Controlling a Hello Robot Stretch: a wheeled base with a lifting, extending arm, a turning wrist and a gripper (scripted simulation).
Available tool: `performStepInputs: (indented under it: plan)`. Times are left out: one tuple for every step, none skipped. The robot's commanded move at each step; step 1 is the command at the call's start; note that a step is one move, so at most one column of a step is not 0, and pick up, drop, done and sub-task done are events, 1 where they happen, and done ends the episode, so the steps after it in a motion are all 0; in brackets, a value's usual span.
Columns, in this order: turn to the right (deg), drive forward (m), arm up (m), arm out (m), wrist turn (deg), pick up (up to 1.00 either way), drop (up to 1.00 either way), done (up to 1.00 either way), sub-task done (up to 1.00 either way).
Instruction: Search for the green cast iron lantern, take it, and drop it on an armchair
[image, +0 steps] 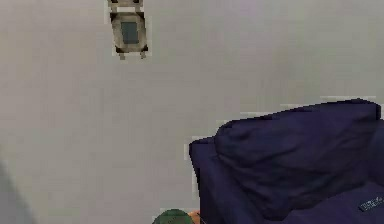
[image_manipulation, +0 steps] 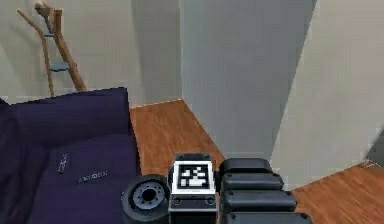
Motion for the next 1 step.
performStepInputs:
  plan:
    - [-6.0, 0.0, 0.0, 0.0, 0.0, 0.0, 0.0, 0.0, 0.0]
